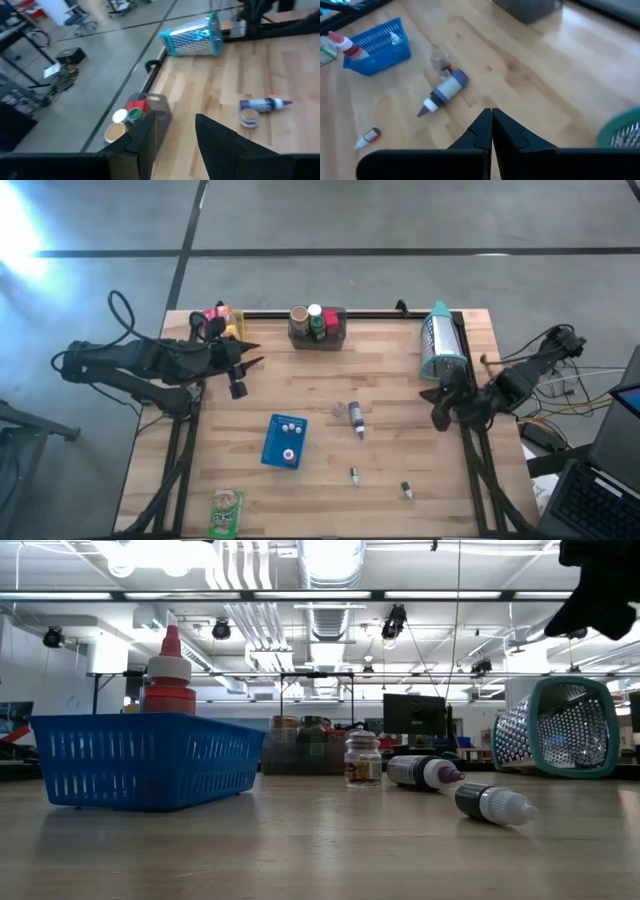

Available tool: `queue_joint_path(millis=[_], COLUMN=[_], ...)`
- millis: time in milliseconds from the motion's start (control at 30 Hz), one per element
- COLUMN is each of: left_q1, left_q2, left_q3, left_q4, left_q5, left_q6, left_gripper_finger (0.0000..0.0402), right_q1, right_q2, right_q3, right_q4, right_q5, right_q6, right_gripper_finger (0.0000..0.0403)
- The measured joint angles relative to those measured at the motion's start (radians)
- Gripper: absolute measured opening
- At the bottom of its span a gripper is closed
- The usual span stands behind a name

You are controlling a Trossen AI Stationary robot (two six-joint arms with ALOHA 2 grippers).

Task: Pick & Place Kitchen Items
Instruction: Put the brown spice bottle into the black bin

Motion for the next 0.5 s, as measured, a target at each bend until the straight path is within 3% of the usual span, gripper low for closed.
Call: queue_joint_path(millis=[233,333,500], left_q1=[0.001,0.001,0.003], left_q2=[0.000,0.000,0.000], left_q3=[0.000,0.000,0.000], left_q4=[0.009,0.008,0.008], left_q5=[-0.074,-0.074,-0.081], left_q6=[-0.042,-0.045,-0.029], left_gripper_finger=[0.0142,0.0142,0.0142], right_q1=[-0.190,-0.228,-0.229], right_q2=[-0.171,-0.254,-0.373], right_q3=[-0.036,-0.047,-0.075], right_q4=[-0.036,-0.009,-0.008], right_q5=[-0.103,-0.160,-0.155], right_q6=[-0.276,-0.321,-0.310], right_gripper_finger=[0.0008,0.0008,0.0008])
